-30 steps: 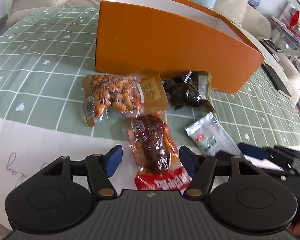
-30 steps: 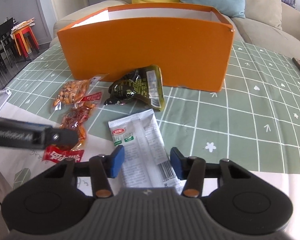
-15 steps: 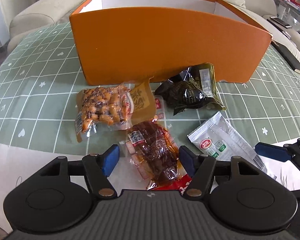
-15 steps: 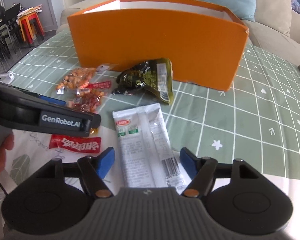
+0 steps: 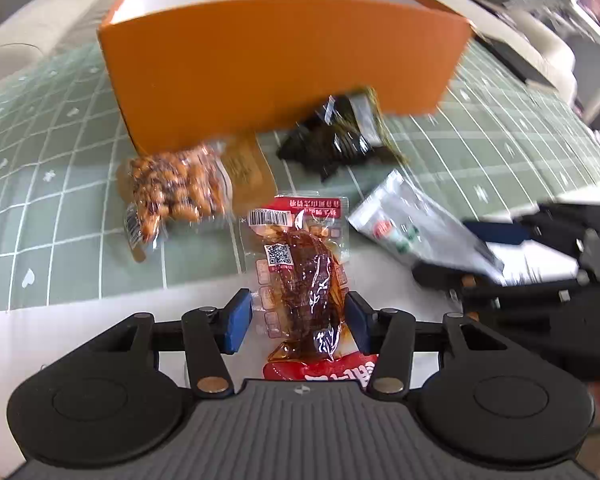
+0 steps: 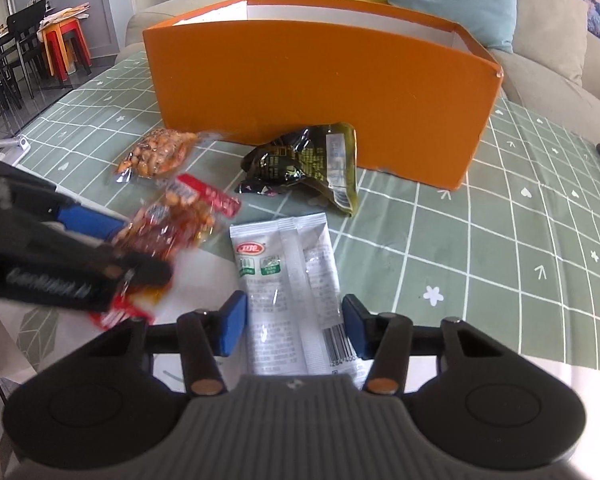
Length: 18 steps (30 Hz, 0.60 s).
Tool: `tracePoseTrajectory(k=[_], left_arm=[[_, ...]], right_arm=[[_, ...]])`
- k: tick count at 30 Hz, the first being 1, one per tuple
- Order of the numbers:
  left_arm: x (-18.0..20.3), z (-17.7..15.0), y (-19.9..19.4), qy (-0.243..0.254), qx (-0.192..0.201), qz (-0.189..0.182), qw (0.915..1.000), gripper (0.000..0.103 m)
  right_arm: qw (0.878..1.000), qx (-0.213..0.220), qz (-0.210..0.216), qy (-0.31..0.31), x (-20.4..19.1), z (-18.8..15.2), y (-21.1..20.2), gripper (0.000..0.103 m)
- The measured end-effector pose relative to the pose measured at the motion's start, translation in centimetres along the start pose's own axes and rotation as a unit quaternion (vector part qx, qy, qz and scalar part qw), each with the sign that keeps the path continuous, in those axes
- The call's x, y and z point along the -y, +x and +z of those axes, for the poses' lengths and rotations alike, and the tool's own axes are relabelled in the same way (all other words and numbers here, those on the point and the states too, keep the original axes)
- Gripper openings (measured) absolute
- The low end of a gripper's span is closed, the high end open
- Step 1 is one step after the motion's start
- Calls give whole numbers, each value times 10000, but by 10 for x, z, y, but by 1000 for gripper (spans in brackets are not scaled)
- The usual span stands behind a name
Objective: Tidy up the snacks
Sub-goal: 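Grasp the red spicy-strip pack with left tool while right tool grasps the white wrapped bar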
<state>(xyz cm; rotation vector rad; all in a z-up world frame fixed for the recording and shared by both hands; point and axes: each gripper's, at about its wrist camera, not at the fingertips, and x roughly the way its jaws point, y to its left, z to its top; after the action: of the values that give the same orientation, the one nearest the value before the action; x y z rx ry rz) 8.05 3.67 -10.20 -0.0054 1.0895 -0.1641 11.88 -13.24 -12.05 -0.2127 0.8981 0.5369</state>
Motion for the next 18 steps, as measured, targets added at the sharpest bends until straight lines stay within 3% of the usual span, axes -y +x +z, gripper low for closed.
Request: tracePoseTrajectory(k=[4,6,9,13,18], left_arm=[[-4,-5,-3,-258,10,-25,9997,62],[-5,-7,-2,-362,69,-61,9993,75],[-1,-5,1,-518,99,13,9986,83],[5,-1,4,-526,157,274,9981,84],[12,-1,7,-207,238,568,9979,73]], right_arm=[[10000,-48,9,-63,-4,-2,-2,50],[9999,-68,5,-79,-7,-4,-3,51],[9999,-67,-8,-139,-11,-7,-5,52],[9998,-33,-4,-170,-13,-10,-6,53],[9998,0,12,-180,-12,-11,-7,53]])
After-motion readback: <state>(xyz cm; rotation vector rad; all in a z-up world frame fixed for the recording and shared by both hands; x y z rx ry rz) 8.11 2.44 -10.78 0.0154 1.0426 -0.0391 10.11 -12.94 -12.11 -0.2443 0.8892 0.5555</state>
